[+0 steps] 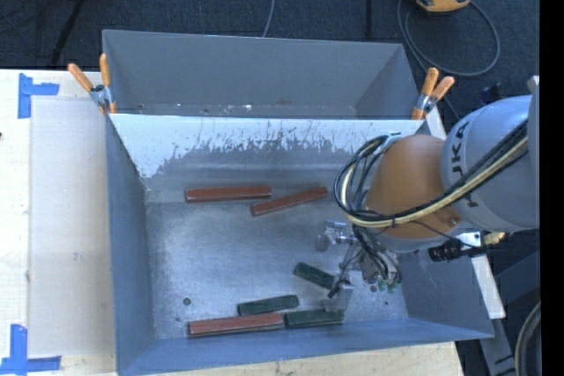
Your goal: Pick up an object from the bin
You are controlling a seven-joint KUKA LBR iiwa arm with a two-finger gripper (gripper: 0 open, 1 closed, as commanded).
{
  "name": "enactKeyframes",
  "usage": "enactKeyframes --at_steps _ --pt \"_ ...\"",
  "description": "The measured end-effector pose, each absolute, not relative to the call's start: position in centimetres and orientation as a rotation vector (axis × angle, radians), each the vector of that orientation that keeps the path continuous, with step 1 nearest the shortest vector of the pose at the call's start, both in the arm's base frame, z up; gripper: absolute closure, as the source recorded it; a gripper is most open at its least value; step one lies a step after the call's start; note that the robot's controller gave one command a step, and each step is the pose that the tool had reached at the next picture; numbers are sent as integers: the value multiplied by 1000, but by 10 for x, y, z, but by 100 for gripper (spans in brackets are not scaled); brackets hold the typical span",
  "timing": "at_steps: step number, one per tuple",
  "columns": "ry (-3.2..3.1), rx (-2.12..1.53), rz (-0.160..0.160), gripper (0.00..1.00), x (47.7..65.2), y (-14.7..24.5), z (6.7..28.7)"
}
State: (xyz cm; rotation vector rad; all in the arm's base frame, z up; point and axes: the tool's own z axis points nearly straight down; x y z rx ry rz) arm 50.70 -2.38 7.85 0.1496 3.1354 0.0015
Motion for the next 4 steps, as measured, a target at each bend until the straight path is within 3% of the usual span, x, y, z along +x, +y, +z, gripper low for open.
enactKeyframes --at_steps 1,2,3,4 --pt "3142 129 0 0 502 -24 87" --pt "3137 129 0 0 505 -24 111" --pt "3115 423 1 0 510 -23 72" --pt "3134 230 0 100 517 -14 70"
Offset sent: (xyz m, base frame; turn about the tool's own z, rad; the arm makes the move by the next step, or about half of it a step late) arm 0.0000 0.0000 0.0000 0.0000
